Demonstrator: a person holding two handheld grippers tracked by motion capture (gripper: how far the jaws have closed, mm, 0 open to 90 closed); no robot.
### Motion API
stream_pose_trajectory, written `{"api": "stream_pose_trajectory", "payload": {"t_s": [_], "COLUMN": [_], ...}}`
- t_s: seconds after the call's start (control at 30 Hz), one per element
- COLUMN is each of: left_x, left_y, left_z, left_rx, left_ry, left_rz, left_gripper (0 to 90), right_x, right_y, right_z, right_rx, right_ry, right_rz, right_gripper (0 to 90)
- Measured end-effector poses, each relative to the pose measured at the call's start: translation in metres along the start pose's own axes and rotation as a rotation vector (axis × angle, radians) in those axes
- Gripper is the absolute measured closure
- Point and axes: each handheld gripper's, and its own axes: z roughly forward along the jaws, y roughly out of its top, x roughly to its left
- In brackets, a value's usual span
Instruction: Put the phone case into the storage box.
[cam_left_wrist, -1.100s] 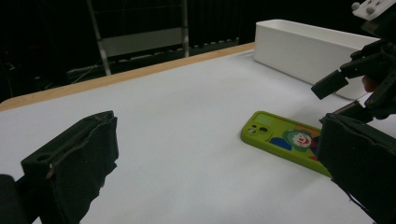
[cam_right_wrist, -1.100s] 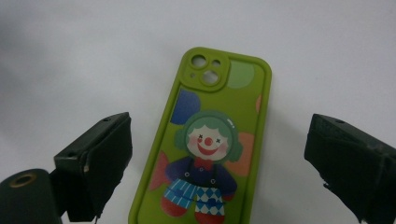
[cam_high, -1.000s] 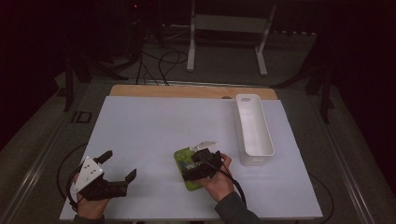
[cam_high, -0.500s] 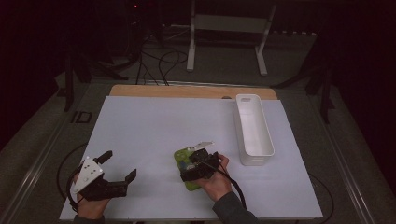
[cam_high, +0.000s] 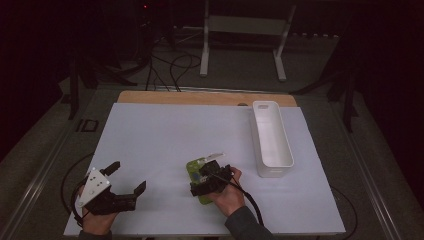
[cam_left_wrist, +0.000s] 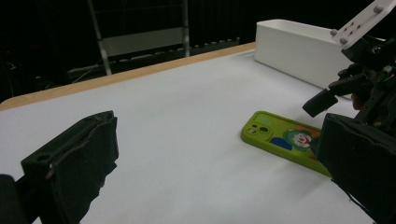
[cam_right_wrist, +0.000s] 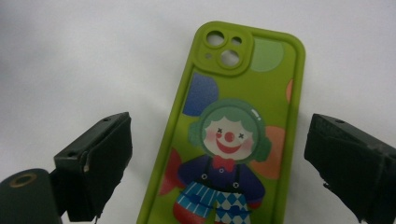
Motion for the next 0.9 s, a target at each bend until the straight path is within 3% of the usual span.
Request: {"api": "stream_pose_trajectory", "payload": {"t_s": [0.9], "left_x": [0.001], "left_y": [0.0], "left_z": [0.0], "left_rx": [0.002], "left_ry": [0.001], "left_rz": [-0.001], "left_gripper": [0.0], "right_x": [0.001], "right_y": [-0.002], "right_z": [0.011], "right_rx": [0.044], "right_ry": [-0.011], "right_rz": [0.007], "right_gripper": [7.5]}}
